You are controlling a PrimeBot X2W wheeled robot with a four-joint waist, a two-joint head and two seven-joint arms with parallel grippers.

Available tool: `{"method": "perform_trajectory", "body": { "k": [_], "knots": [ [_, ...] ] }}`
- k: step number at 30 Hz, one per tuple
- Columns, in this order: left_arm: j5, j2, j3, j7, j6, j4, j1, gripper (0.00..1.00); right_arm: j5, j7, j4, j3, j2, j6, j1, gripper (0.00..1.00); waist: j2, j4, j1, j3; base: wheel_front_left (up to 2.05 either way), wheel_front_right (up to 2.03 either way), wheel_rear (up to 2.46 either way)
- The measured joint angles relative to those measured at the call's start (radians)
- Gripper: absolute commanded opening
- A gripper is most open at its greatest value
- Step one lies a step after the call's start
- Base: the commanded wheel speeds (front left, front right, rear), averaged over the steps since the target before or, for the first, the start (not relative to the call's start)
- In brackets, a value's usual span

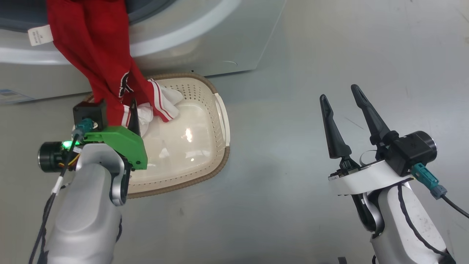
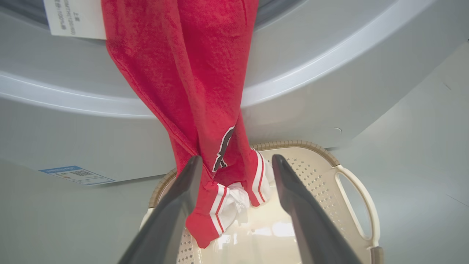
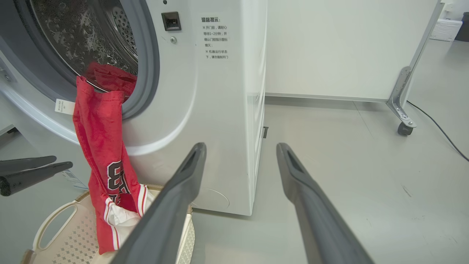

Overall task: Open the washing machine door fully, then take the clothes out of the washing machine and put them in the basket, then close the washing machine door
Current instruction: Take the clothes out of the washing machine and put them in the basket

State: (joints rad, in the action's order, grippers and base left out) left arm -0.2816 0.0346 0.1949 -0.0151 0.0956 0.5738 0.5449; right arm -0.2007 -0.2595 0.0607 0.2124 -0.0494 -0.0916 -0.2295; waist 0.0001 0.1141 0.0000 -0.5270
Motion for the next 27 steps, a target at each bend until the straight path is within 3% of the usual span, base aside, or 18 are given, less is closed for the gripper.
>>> {"method": "perform_trajectory", "body": {
  "k": [4, 18, 26, 27],
  "knots": [
    [-0.003, 0.015, -0.031, 0.035, 0.0, 0.052, 0.066, 1.0, -0.005, 0.0, 0.0, 0.011, 0.0, -0.004, -0.026, 1.0, 0.0, 0.021, 0.0, -0.043, 0.0, 0.0, 0.0],
    [-0.011, 0.146, -0.142, 0.077, 0.005, 0.193, 0.24, 1.0, -0.081, 0.0, 0.002, 0.058, 0.0, -0.011, -0.085, 1.0, 0.0, 0.134, 0.0, -0.154, 0.0, 0.0, 0.0],
    [-0.011, 0.155, -0.147, 0.065, 0.008, 0.238, 0.287, 1.0, -0.094, 0.0, 0.007, 0.054, 0.0, -0.01, -0.092, 1.0, 0.0, 0.171, 0.0, -0.185, 0.0, 0.0, 0.0],
    [-0.011, 0.154, -0.148, 0.062, 0.008, 0.244, 0.291, 0.88, -0.094, 0.0, 0.008, 0.054, 0.0, -0.01, -0.092, 1.0, 0.0, 0.173, 0.0, -0.187, 0.0, 0.0, 0.0]
  ]
}}
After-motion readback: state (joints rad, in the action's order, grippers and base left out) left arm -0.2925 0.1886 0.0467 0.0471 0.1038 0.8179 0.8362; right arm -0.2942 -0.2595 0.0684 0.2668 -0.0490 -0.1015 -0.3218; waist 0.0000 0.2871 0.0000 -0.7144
